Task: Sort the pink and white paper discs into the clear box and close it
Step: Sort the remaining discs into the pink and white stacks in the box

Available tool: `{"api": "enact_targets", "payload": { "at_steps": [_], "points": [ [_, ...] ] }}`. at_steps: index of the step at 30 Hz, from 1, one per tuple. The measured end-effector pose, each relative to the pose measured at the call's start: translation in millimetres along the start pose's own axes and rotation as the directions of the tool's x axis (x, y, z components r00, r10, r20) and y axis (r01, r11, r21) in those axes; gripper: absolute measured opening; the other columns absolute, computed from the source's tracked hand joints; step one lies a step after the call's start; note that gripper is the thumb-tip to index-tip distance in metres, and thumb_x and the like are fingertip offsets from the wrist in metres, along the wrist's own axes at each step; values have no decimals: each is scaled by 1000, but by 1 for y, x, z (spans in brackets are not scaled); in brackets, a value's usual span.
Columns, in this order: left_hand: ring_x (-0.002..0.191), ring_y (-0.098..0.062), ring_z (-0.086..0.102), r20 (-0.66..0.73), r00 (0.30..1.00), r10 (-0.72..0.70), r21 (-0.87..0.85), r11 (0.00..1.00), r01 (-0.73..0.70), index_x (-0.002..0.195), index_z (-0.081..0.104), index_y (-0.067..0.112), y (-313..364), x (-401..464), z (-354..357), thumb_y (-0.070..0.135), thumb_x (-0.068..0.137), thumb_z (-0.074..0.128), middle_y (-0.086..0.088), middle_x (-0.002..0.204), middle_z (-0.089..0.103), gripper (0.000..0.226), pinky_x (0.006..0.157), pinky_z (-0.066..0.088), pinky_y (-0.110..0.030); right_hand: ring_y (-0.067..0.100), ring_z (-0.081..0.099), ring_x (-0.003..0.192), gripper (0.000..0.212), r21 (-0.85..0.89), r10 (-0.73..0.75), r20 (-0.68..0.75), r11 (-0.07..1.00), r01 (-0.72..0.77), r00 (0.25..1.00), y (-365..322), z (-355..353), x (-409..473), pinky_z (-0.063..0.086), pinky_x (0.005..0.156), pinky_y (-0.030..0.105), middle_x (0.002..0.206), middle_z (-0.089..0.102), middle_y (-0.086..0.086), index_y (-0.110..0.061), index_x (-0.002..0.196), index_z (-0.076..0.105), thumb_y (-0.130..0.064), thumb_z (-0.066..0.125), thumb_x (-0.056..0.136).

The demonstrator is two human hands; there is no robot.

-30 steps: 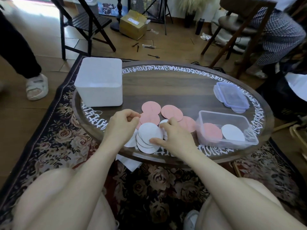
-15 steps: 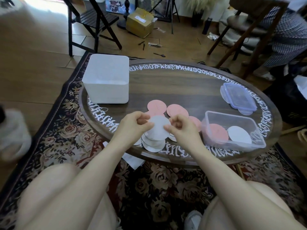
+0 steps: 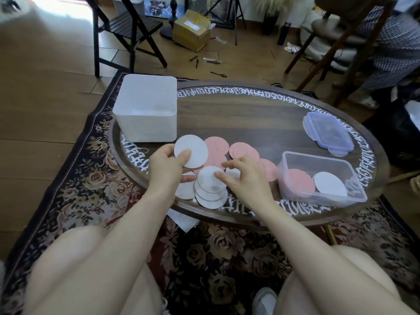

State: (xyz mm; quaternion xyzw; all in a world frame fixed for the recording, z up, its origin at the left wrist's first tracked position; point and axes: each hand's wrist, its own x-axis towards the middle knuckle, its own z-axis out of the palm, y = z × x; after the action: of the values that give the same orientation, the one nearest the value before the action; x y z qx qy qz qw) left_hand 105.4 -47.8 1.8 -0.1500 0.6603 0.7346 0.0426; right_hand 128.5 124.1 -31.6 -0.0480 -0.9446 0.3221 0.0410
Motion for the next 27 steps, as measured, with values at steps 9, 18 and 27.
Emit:
{"api": "enact_targets", "payload": {
  "at_steps": [9,18,27],
  "points": [
    [88,-25,65,-57,998,18,20,1000,-17,80,62,23,-6,6,0,6,91,56,-1,88,64,22,67,58,-33,20,44,108,58,-124,-35,41,992,40,999,-5,10,4,38,91,35,106,46,-4,-19,108,64,-47,81,60],
    [88,-22,63,-99,995,-27,-38,999,24,80,60,23,-6,4,1,6,92,54,4,87,61,22,68,57,-29,11,48,79,46,121,15,25,993,-18,1000,-4,11,-6,34,66,29,87,53,-8,-24,107,45,-16,72,71],
    [84,-16,60,-91,996,-19,-35,999,16,79,62,23,-7,2,0,6,92,54,4,89,63,23,74,57,-33,13,43,112,70,-42,17,138,999,-11,990,-1,3,-6,42,91,37,116,39,-6,-23,125,53,-50,79,65]
  ]
}}
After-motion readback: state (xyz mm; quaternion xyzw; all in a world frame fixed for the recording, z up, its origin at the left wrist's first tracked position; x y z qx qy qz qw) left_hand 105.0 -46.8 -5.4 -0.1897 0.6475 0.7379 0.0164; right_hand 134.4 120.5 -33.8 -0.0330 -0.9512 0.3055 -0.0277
